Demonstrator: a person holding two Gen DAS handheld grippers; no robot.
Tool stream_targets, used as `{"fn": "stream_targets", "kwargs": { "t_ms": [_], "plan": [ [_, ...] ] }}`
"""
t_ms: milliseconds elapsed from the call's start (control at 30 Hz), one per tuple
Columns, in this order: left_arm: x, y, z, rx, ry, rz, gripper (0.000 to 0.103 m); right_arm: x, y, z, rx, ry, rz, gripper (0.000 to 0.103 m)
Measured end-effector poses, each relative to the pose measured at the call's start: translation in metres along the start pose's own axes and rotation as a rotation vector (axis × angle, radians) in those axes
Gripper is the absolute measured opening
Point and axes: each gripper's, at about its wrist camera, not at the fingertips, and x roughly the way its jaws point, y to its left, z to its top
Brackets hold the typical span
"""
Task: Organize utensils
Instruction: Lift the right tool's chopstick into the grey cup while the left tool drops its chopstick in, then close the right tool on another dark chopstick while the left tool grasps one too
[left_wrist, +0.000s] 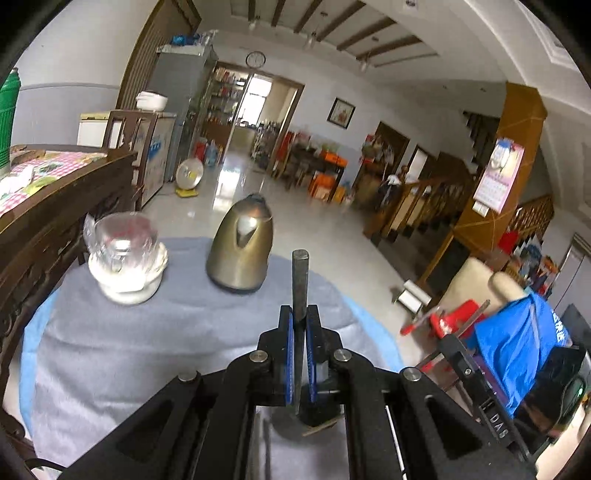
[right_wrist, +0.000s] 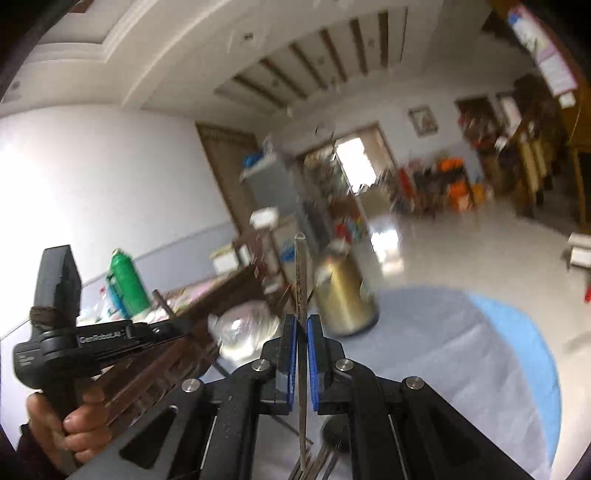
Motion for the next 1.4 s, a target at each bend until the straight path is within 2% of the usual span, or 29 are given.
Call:
{"fn": "stream_targets", "kwargs": {
  "t_ms": [133, 200, 367, 567, 600, 667, 700, 733, 833, 867, 900, 933, 1033, 1100, 1233, 1300, 1400],
  "plan": [
    [0.013, -0.004, -0.005, -0.016, -0.011, -0.022, 0.007, 0.009, 0.002, 0.004, -0.025, -0.068, -0.094, 0.006],
    [0.027, -0.008, -0.009, -0.014, 0.015, -0.008, 0.007, 0.02, -0.001, 0.0, -0.027, -0.06, -0.122, 0.006],
    [0.062, -0.007, -0.036, -0.018, 0.162, 0.013, 0.007, 0.041, -0.011, -0.015, -0.045, 0.044, -0.165, 0.006],
    [0.082, -0.001, -0.053, -0.017, 0.288, 0.024, 0.008, 0.066, -0.021, -0.033, -0.02, 0.194, -0.163, 0.008],
    [0.078, -0.002, -0.053, -0.012, 0.294, 0.024, 0.009, 0.063, -0.029, -0.036, -0.006, 0.202, -0.159, 0.008],
    [0.072, -0.001, -0.055, -0.006, 0.299, 0.022, 0.025, 0.061, -0.04, -0.04, 0.036, 0.225, -0.154, 0.009],
    [0.068, 0.002, -0.056, -0.009, 0.293, 0.022, 0.041, 0.06, -0.044, -0.042, 0.061, 0.238, -0.148, 0.012],
    [0.063, 0.004, -0.056, -0.012, 0.283, 0.023, 0.048, 0.058, -0.05, -0.043, 0.095, 0.254, -0.134, 0.015],
    [0.046, 0.012, -0.062, 0.014, 0.261, 0.036, 0.05, 0.045, -0.057, -0.048, 0.136, 0.251, -0.111, 0.034],
    [0.044, 0.016, -0.065, 0.016, 0.264, 0.044, 0.051, 0.038, -0.059, -0.05, 0.146, 0.241, -0.104, 0.044],
    [0.04, 0.022, -0.07, 0.014, 0.272, 0.06, 0.052, 0.03, -0.061, -0.052, 0.154, 0.232, -0.1, 0.059],
    [0.039, 0.026, -0.074, 0.012, 0.28, 0.069, 0.052, 0.022, -0.062, -0.054, 0.164, 0.215, -0.09, 0.062],
    [0.034, 0.047, -0.095, -0.019, 0.329, 0.116, 0.052, 0.005, -0.06, -0.056, 0.165, 0.187, -0.068, 0.062],
    [0.033, 0.059, -0.107, -0.039, 0.36, 0.152, 0.052, -0.002, -0.057, -0.061, 0.157, 0.2, -0.058, 0.062],
    [0.028, 0.086, -0.136, -0.079, 0.419, 0.244, 0.052, -0.006, -0.045, -0.082, 0.126, 0.277, -0.033, 0.054],
    [0.025, 0.093, -0.148, -0.09, 0.445, 0.261, 0.052, -0.002, -0.039, -0.096, 0.121, 0.332, -0.015, 0.039],
    [0.021, 0.1, -0.167, -0.102, 0.472, 0.264, 0.052, 0.013, -0.03, -0.121, 0.125, 0.434, -0.008, 0.038]
  ]
}}
